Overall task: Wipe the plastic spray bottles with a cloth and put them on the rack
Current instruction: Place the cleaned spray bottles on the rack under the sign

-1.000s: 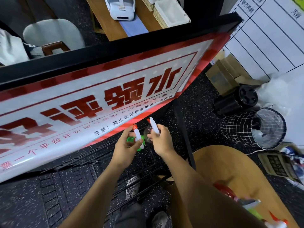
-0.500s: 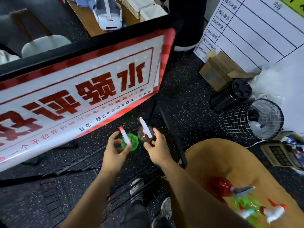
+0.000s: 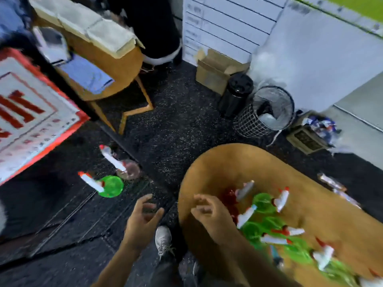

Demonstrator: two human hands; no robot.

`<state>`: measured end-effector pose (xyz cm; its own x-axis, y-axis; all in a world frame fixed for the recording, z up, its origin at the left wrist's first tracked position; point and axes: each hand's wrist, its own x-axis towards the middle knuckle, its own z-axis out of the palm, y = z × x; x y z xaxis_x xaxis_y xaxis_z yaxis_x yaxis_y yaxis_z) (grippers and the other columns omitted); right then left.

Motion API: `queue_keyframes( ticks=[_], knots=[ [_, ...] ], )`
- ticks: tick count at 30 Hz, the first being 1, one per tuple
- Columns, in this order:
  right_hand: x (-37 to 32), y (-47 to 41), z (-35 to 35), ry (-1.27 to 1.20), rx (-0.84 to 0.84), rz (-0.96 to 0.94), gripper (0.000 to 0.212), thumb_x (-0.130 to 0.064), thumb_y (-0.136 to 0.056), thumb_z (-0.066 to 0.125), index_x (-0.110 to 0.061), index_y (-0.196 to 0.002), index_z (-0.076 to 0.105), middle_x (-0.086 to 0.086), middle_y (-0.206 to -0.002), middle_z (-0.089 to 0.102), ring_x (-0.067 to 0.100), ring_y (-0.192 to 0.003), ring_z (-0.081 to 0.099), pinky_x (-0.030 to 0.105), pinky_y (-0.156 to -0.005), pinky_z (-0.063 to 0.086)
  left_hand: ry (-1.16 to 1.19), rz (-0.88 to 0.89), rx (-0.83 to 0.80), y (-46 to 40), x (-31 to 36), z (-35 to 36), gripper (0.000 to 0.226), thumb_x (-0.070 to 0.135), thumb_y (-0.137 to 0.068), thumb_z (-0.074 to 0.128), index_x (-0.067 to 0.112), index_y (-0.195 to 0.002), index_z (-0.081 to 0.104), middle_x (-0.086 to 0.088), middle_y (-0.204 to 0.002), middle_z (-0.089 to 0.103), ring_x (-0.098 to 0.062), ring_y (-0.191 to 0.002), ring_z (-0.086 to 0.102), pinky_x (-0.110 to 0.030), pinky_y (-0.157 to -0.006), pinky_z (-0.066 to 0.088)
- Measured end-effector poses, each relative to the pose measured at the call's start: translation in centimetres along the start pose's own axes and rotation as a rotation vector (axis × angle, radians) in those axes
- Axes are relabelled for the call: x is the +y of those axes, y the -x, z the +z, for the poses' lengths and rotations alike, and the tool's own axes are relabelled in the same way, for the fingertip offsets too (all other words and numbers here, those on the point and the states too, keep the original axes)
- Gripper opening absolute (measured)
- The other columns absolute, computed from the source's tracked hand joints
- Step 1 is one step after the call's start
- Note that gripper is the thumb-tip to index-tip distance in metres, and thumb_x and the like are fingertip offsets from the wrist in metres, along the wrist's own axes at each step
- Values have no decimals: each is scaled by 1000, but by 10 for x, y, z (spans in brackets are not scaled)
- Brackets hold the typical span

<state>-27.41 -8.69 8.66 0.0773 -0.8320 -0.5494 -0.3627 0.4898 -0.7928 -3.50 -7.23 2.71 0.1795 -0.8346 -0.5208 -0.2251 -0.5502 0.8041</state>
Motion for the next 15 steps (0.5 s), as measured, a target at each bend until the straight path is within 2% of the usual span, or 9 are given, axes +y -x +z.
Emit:
queue_keyframes(
  ticks=[3, 6, 8, 10, 12, 13, 15],
  knots=[
    [27, 12, -43, -71, 137, 32, 31, -20, -94, 79, -39, -113, 65, -4, -121, 70, -1, -103, 69, 24, -89, 58, -64, 35, -170, 5, 24, 53, 48, 21, -99, 75, 37, -137, 51, -1, -118, 66, -9, -90, 72, -26, -73, 56],
    [59, 23, -79, -95, 223, 88, 30, -19, -94, 78, -31, -119, 67, -3, -119, 71, 1, -100, 71, 24, -86, 59, -136, 48, -254, 5, 41, 105, 53, 33, -98, 76, 39, -143, 49, 2, -127, 65, -9, -101, 71, -32, -80, 60],
    [79, 28, -98, -67, 273, 131, 31, -23, -94, 78, -29, -123, 68, -3, -118, 71, 4, -102, 70, 28, -90, 59, -169, 55, -297, 4, 50, 139, 56, 40, -96, 76, 40, -145, 48, 6, -132, 62, -10, -109, 69, -30, -84, 58],
    [95, 32, -112, -34, 337, 169, 37, -27, -93, 79, -27, -128, 66, -7, -121, 68, 6, -109, 67, 29, -98, 55, -181, 61, -355, 2, 58, 172, 57, 41, -98, 74, 38, -149, 47, 10, -135, 58, -3, -109, 66, -24, -85, 54],
    [107, 32, -119, -37, 353, 217, 47, -31, -93, 78, -26, -136, 60, -7, -130, 63, 9, -116, 63, 32, -103, 53, -234, 83, -409, -4, 68, 202, 56, 39, -101, 70, 34, -151, 45, 8, -138, 52, 1, -107, 61, -23, -86, 53],
    [111, 30, -120, -51, 337, 243, 53, -33, -94, 77, -26, -141, 55, -5, -136, 60, 10, -115, 63, 34, -103, 54, -276, 107, -427, -10, 71, 214, 58, 39, -102, 69, 32, -154, 43, 8, -141, 48, -2, -111, 60, -24, -88, 52],
    [117, 23, -120, -75, 271, 302, 63, -34, -96, 74, -24, -151, 46, 0, -146, 52, 6, -102, 64, 32, -96, 58, -368, 148, -462, -21, 78, 238, 62, 38, -103, 68, 27, -157, 41, 6, -146, 42, -10, -126, 53, -31, -101, 51]
  ],
)
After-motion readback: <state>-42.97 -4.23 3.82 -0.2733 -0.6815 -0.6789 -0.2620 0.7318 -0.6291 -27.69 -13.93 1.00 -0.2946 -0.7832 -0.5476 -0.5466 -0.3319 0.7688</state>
